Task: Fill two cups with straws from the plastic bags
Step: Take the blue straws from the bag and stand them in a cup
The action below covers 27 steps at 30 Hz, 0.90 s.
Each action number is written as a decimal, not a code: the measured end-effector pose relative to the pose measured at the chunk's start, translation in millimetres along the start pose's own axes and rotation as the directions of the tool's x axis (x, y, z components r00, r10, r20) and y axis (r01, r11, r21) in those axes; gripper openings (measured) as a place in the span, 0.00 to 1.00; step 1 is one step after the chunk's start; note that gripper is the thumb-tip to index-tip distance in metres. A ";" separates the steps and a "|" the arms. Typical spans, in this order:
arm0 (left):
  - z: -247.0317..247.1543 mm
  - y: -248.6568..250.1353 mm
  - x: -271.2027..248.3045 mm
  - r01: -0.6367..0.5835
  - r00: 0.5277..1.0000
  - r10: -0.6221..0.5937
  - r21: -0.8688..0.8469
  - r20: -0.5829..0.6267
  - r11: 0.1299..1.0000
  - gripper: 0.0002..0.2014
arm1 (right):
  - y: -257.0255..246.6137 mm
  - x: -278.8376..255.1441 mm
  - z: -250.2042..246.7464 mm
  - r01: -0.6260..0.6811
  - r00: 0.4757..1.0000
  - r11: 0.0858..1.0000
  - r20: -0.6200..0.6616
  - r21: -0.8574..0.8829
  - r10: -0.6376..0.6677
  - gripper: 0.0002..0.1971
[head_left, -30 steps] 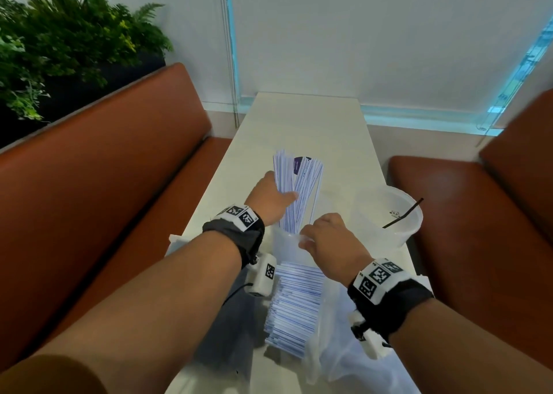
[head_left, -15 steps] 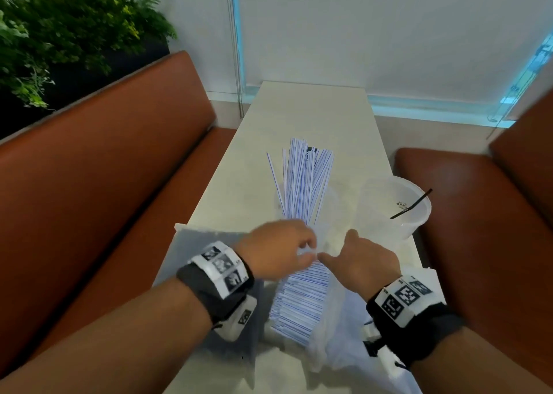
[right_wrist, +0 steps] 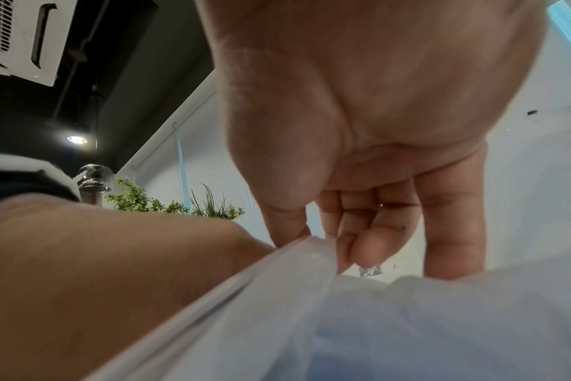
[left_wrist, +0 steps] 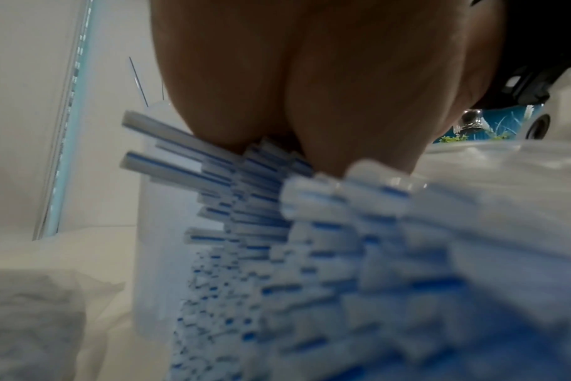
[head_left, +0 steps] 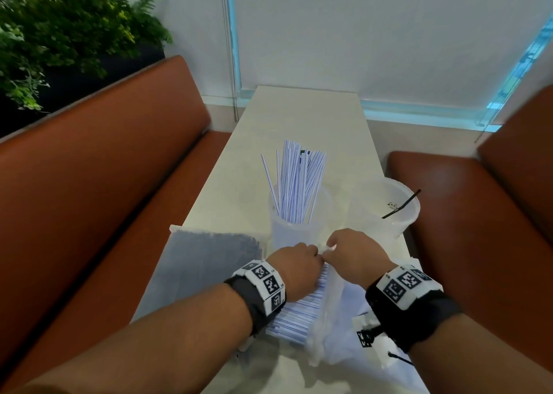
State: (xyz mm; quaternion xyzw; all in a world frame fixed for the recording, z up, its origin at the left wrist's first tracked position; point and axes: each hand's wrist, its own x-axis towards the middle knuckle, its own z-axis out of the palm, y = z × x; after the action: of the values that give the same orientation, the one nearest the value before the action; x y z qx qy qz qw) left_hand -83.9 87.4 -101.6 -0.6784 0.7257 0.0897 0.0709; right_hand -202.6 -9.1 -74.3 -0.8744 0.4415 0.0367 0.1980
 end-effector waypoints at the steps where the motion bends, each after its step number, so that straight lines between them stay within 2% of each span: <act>1: -0.7 0.2 -0.4 0.003 1.000 -0.003 0.023 -0.006 1.000 0.18 | 0.5 -1.3 -0.2 0.005 1.000 1.000 -0.011 0.006 -0.005 0.16; 3: -3.6 -1.1 -2.5 0.013 0.999 -0.011 0.067 -0.032 0.998 0.17 | 0.8 -2.5 -0.9 0.012 1.000 1.000 -0.026 0.017 -0.012 0.17; 7: -8.4 -9.2 -11.8 0.024 0.996 -0.009 0.158 -0.091 0.987 0.15 | -0.4 0.2 -1.7 -0.001 1.000 1.000 -0.023 0.008 0.001 0.14; 11: -12.6 -26.5 -24.5 0.064 0.996 -0.049 0.201 -0.077 0.977 0.12 | 0.2 1.7 -0.3 -0.015 0.999 1.000 -0.032 0.009 0.016 0.11; 15: -13.7 -56.1 -41.8 0.045 0.996 -0.027 0.210 -0.086 0.977 0.14 | 6.1 3.7 2.3 -0.022 0.999 0.999 -0.023 0.026 0.023 0.11; 23: 4.3 -95.1 -63.1 0.080 0.992 -0.080 0.003 -0.097 0.997 0.15 | 10.4 6.0 11.4 -0.014 1.000 0.997 -0.027 0.080 0.016 0.12; 27: 1.7 -103.4 -66.0 0.101 0.991 -0.101 -0.004 -0.086 0.995 0.06 | 12.7 4.3 10.5 -0.014 1.000 0.996 -0.026 0.087 0.016 0.11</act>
State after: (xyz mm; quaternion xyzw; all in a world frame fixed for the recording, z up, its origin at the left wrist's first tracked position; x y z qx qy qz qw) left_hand 23.8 145.4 -91.9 -0.7177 0.6927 0.0565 0.0441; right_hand -208.8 -15.2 -89.0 -0.8620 0.4519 0.0073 0.2295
